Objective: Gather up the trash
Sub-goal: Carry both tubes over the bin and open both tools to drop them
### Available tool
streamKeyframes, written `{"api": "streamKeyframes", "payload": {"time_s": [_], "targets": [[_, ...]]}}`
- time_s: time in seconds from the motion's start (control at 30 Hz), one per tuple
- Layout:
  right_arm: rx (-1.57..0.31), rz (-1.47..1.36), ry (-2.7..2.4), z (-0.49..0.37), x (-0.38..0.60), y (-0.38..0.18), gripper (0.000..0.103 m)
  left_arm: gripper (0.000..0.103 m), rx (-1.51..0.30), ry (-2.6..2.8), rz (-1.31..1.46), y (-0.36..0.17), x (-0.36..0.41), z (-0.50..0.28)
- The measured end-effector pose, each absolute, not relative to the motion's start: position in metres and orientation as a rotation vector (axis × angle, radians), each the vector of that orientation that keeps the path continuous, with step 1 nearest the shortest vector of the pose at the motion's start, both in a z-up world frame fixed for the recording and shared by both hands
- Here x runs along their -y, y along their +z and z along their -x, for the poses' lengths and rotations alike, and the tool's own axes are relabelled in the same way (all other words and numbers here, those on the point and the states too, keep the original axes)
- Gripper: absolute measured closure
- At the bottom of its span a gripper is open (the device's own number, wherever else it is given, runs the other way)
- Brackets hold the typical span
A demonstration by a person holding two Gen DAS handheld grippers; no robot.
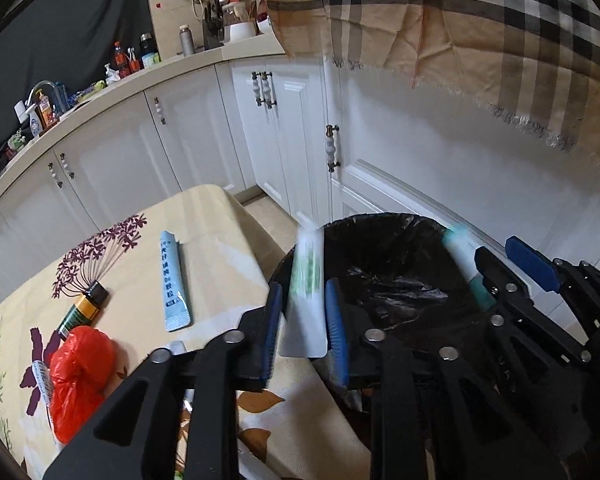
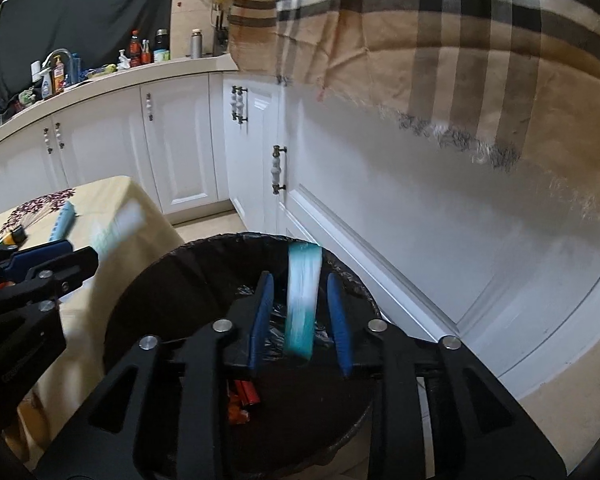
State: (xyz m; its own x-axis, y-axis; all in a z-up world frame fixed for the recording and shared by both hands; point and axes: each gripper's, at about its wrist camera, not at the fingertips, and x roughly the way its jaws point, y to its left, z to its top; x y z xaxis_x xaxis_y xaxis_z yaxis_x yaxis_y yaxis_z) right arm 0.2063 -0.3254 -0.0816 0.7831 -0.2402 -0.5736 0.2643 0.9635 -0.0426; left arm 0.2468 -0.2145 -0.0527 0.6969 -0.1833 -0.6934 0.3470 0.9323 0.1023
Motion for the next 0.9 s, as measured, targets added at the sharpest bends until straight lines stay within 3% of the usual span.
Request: {"api": "streamKeyframes", "payload": {"time_s": [0.07, 0.17, 0.37, 0.73, 0.9], "targets": [[-0.617, -0.05, -0.284, -0.206, 0.328, -0.084, 0.06, 0.057, -0.735, -0.295, -0.231, -0.052, 0.214, -0.244], [-0.609, -0.056, -0.298, -0.201, 0.328, -0.084, 0.053, 0.051, -0.732, -0.297, -0.225, -0.05, 0.211, -0.24], [-0.595, -0.067, -0.301, -0.186, 0.325, -0.072, 0.038, 0.044, -0.721, -0.306, -0.199, -0.039, 0.201, -0.228], [-0.582, -0.081, -0.274, -0.14, 0.292, -0.044, 0.031, 0.038, -0.677, -0.238, -0.156, -0.017, 0.138, -0.191], [-0.597, -0.077, -0.22, -0.126, 0.267, -0.038, 0.023, 0.036, -0.679, -0.165, -0.127, -0.017, 0.094, -0.176]]}}
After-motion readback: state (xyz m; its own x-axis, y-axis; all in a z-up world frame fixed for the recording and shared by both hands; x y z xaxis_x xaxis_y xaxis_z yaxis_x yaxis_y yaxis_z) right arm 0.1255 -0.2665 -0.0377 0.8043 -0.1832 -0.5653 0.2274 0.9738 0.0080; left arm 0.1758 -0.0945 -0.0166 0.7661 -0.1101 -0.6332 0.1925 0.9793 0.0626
